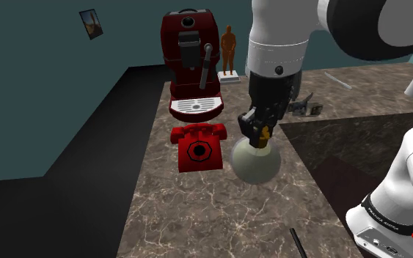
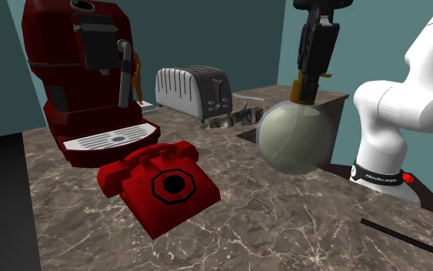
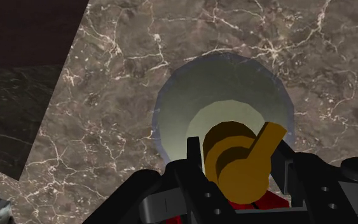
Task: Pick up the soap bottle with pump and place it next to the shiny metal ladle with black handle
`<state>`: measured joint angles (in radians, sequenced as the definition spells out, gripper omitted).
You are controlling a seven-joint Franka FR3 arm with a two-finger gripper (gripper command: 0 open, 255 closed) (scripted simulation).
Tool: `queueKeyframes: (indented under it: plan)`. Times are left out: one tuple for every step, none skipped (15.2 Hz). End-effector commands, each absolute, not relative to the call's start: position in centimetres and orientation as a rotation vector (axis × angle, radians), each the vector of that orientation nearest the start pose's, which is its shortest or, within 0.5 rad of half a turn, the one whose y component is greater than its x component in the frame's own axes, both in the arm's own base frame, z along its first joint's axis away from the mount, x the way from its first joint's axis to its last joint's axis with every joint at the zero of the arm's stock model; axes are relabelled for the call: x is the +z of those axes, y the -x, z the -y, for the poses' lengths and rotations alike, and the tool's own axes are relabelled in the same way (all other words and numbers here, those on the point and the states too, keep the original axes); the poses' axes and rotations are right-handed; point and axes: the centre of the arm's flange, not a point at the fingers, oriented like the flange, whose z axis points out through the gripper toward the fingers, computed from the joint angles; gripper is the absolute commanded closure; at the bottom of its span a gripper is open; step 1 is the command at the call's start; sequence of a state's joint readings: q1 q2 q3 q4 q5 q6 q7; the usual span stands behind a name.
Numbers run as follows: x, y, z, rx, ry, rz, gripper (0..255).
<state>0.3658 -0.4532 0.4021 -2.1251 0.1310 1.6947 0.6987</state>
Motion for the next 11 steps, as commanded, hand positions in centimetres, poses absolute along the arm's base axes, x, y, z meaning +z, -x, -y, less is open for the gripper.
queueKeyframes:
  plan:
    - [56.4,-28.0,-32.5,-0.036,3.178,0.024,255]
    - [55.8,-28.0,-32.5,-0.036,3.178,0.024,255]
    - [55.3,-28.0,-32.5,-0.036,3.178,0.024,255]
    - [54.8,-28.0,-32.5,-0.036,3.178,0.024,255]
    - [54.3,-28.0,-32.5,-0.036,3.178,0.024,255]
    - [53.7,-28.0,-32.5,-0.036,3.178,0.024,255]
    - [53.2,-28.0,-32.5,-0.036,3.178,0.024,255]
    - [52.7,-28.0,-32.5,-0.036,3.178,0.024,255]
    - [52.2,-28.0,-32.5,-0.036,3.178,0.024,255]
    - [51.6,-28.0,-32.5,-0.036,3.178,0.024,255]
    - [51.1,-28.0,-32.5,-0.036,3.178,0.024,255]
